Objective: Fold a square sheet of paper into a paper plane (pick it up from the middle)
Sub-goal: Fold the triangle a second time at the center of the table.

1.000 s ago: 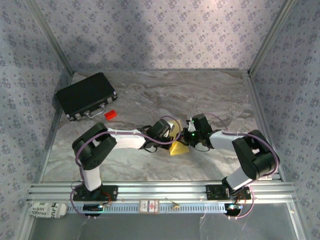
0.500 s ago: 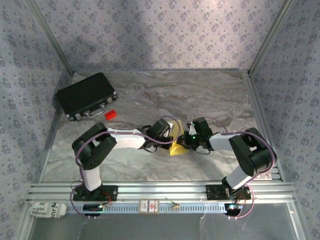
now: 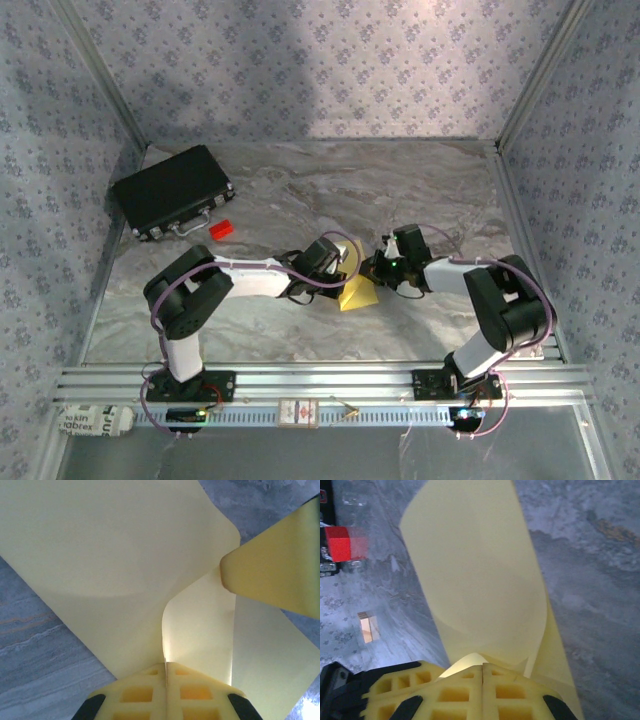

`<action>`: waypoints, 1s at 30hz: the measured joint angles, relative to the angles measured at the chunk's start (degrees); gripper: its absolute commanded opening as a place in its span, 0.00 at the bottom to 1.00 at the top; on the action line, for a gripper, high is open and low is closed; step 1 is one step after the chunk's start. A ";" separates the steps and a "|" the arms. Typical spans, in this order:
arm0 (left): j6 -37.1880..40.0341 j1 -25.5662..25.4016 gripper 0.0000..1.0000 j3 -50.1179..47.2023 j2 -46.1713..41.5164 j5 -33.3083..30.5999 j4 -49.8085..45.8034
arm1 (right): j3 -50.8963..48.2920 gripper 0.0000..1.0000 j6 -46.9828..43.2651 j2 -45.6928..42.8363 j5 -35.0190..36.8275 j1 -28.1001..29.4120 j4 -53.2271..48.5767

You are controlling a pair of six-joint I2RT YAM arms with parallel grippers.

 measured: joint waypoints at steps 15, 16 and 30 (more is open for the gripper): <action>0.02 0.00 0.00 0.00 0.00 0.02 -0.02 | 0.52 0.00 -0.57 -0.07 0.20 -1.60 -2.40; 0.02 0.04 0.00 0.00 0.00 0.02 -0.02 | 0.92 0.00 -0.63 -0.20 0.13 -1.81 -2.43; 0.50 0.48 0.00 0.00 0.00 0.83 -0.17 | 0.20 0.00 -0.28 4.44 -2.43 -5.27 3.15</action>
